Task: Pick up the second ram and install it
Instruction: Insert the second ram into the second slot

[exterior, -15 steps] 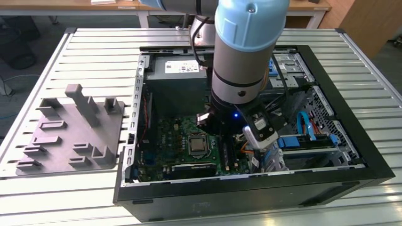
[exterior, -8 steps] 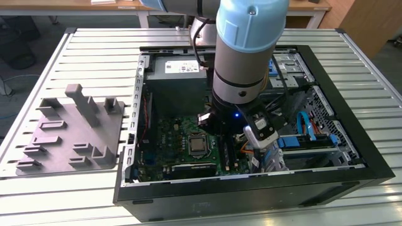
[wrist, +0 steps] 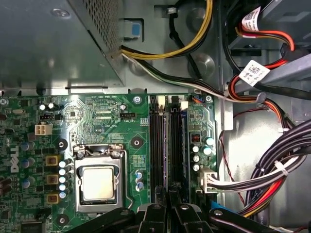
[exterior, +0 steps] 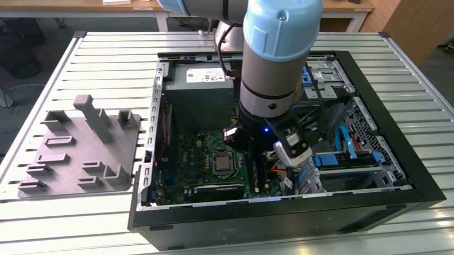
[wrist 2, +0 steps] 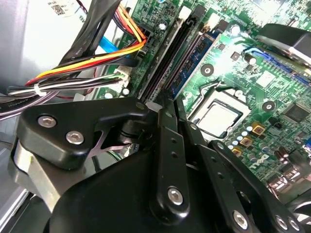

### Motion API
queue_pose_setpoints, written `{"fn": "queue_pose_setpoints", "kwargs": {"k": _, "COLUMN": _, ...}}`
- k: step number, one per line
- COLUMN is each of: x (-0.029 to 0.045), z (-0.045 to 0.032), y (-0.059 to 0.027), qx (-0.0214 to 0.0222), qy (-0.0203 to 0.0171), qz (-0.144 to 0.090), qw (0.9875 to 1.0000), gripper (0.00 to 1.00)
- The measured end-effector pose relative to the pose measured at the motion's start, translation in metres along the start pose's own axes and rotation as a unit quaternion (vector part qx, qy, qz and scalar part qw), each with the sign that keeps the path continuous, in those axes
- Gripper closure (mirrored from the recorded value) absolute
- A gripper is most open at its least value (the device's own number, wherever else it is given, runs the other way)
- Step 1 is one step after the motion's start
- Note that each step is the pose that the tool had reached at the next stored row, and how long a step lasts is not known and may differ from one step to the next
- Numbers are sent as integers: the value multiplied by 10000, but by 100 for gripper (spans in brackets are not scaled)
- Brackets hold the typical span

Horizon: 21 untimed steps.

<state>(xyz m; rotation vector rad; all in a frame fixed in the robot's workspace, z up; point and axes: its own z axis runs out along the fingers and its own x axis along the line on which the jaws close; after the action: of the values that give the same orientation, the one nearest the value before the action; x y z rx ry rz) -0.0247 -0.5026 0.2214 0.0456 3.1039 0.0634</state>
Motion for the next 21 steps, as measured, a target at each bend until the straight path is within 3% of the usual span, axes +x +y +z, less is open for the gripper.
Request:
{"fn": "queue_pose_setpoints", "kwargs": {"k": 15, "x": 21, "z": -16, "y": 3, "qx": -3, "qy": 0, "qz": -27, "qw": 10000, "gripper": 86}}
{"fn": "queue_pose_setpoints", "kwargs": {"k": 21, "x": 15, "z": -19, "y": 8, "qx": -6, "qy": 7, "qz": -180, "qw": 9998, "gripper": 86}}
